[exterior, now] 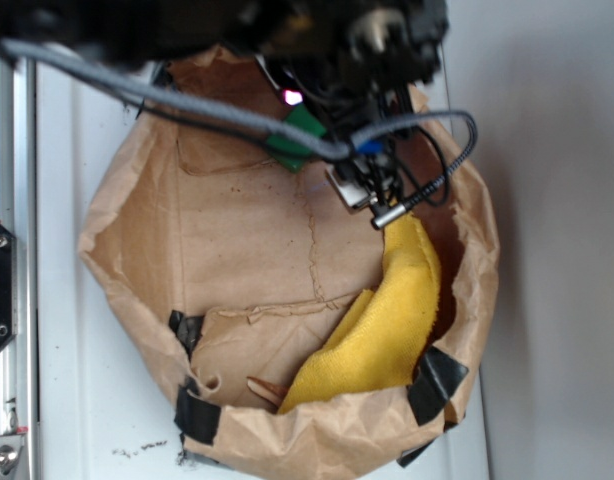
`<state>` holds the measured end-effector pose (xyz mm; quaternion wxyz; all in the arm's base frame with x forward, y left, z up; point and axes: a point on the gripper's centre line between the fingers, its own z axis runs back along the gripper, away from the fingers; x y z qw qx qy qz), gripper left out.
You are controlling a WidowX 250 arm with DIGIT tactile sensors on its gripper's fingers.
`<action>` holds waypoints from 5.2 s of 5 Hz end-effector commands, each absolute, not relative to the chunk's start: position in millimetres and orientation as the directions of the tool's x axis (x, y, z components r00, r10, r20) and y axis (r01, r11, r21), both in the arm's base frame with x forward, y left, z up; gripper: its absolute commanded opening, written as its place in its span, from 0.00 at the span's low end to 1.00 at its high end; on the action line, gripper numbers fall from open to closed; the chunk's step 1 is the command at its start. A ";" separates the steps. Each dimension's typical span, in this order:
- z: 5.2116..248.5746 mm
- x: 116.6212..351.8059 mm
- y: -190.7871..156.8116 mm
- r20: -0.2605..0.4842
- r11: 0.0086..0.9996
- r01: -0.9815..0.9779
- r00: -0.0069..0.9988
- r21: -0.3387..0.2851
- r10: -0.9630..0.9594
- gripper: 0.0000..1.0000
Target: Grab the green block.
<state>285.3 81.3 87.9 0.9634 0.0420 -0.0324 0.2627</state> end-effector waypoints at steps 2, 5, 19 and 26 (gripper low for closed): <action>84.2 282.7 114.7 0.185 0.839 -0.539 0.834 0.076 0.519 1.00; 74.9 273.4 120.2 0.082 0.751 -0.654 0.747 -0.089 0.660 1.00; 36.3 275.0 112.7 0.183 0.768 -0.632 0.771 0.102 0.610 1.00; 90.7 253.1 92.3 0.154 0.871 -0.489 0.859 -0.036 0.488 0.00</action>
